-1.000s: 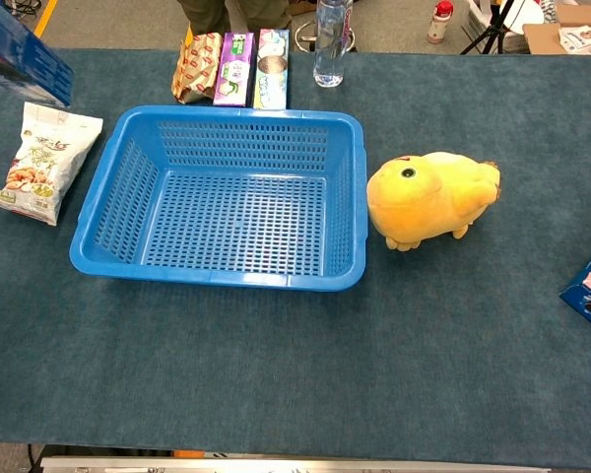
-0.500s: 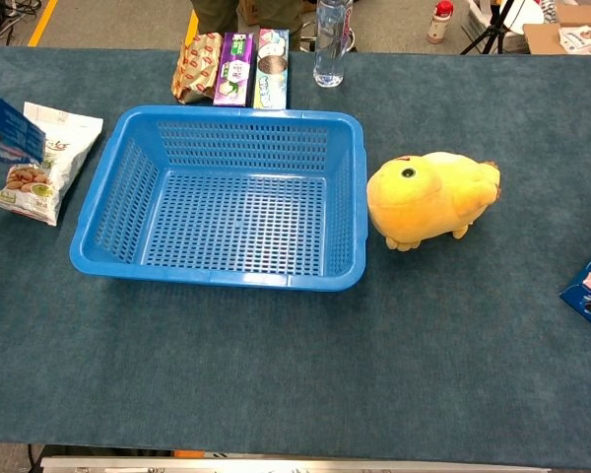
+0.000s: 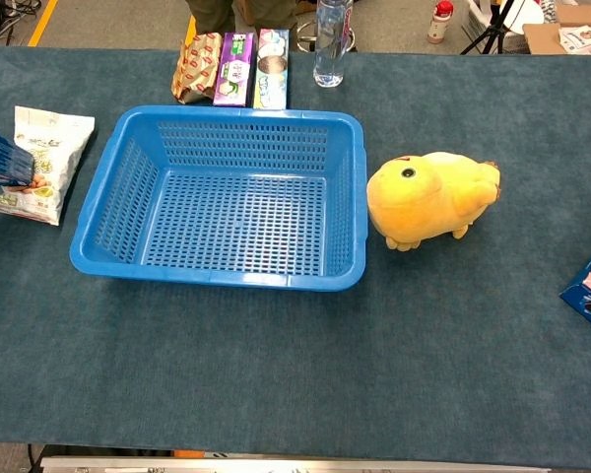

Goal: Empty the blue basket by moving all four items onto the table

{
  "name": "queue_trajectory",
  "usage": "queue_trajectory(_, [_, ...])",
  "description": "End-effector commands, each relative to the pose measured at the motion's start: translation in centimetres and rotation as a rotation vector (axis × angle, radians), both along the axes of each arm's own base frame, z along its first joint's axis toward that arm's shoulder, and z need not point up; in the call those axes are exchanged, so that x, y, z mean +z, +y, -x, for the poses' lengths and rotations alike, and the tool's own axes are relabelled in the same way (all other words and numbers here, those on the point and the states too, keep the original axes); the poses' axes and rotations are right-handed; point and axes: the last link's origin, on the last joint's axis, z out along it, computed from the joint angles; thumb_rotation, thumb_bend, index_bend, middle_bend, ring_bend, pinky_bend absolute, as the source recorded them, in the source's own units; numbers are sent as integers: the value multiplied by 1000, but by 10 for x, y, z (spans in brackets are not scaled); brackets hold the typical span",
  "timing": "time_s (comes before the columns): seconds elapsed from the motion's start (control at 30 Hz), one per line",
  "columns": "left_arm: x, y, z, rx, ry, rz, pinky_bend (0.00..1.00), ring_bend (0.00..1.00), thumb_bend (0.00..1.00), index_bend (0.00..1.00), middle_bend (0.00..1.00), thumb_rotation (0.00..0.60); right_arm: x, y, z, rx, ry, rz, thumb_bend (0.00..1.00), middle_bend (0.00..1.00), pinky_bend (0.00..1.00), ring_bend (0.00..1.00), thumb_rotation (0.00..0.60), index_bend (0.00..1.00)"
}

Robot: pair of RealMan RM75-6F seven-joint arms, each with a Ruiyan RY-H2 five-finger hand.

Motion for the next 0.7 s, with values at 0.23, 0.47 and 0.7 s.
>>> queue_trajectory(0.23, [11, -17, -10, 2, 5, -10, 213, 0, 202, 93, 0, 600, -1, -1, 1, -2, -4, -4, 0, 197, 385, 243, 600, 54])
queue_trajectory(0.47, [16, -20, -16, 0, 17, -41, 213, 0, 202, 93, 0, 600, -1, -1, 1, 0, -4, -3, 0, 197, 385, 243, 600, 54])
queue_trajectory(0.7, [13, -16, -22, -88, -33, -120, 220, 0, 203, 136, 0, 600, -1, 3, 0, 2, -6, 0, 0, 197, 385, 243, 600, 54])
